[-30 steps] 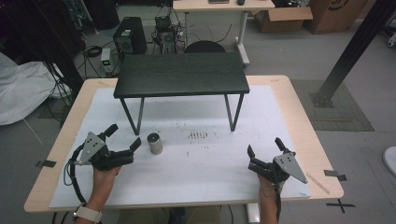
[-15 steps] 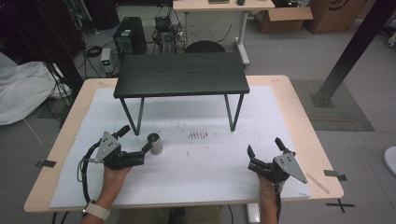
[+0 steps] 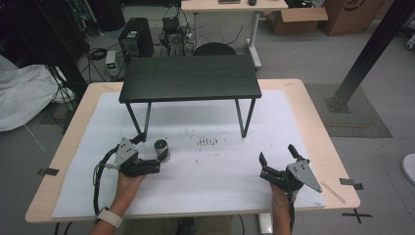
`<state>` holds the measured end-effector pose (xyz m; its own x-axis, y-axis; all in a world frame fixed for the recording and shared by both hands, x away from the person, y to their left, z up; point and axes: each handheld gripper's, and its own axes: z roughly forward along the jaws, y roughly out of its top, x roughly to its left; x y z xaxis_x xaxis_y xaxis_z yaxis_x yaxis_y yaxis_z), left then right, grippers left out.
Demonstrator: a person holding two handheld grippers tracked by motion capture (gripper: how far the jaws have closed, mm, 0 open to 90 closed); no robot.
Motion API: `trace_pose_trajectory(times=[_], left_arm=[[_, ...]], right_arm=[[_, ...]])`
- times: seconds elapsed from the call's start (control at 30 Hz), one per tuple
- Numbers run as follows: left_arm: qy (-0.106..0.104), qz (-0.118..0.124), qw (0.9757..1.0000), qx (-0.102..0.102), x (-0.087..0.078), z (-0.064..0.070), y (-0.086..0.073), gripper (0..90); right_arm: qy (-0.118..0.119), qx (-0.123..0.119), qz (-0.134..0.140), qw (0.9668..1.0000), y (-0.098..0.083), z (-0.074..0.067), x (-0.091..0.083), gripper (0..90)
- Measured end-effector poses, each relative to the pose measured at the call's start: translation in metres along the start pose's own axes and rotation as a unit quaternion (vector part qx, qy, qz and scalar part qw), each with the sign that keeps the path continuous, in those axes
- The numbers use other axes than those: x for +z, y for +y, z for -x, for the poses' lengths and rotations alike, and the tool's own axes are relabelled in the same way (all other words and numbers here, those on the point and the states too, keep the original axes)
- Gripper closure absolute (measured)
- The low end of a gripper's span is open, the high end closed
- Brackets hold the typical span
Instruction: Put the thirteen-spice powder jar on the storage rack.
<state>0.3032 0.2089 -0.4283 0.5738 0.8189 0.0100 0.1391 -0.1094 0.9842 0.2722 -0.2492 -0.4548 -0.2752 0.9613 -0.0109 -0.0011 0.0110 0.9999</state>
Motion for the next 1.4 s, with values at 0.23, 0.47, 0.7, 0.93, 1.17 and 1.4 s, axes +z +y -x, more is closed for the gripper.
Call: trace_pose_trajectory(times=[0.23,0.47,0.7,0.93,1.17,1.4], left_arm=[[0.0,-0.013,0.9999,0.001,0.007,0.0,-0.005,0.5],[-0.003,-0.028,0.9996,0.006,0.012,0.001,-0.011,0.8],[-0.007,-0.044,0.999,0.009,0.016,0.002,-0.014,1.8],[-0.005,-0.042,0.9991,0.003,0.016,0.001,-0.015,5.1],[-0.019,-0.042,0.9989,-0.001,0.016,-0.002,-0.015,12.7],[-0.024,-0.043,0.9988,0.002,0.017,-0.001,-0.015,25.4]], right_arm=[[0.0,0.0,0.001,1.0,0.0,0.0,0.0,0.0],[0.001,0.0,0.001,1.0,0.0,0.0,0.0,0.0],[0.003,0.0,0.002,1.0,0.0,0.0,0.0,0.0],[0.004,-0.001,0.002,1.0,0.0,0.0,0.0,0.0],[0.005,-0.001,0.003,1.0,0.0,0.0,-0.001,0.1],[0.006,-0.001,0.004,1.0,0.0,0.0,-0.001,0.1]])
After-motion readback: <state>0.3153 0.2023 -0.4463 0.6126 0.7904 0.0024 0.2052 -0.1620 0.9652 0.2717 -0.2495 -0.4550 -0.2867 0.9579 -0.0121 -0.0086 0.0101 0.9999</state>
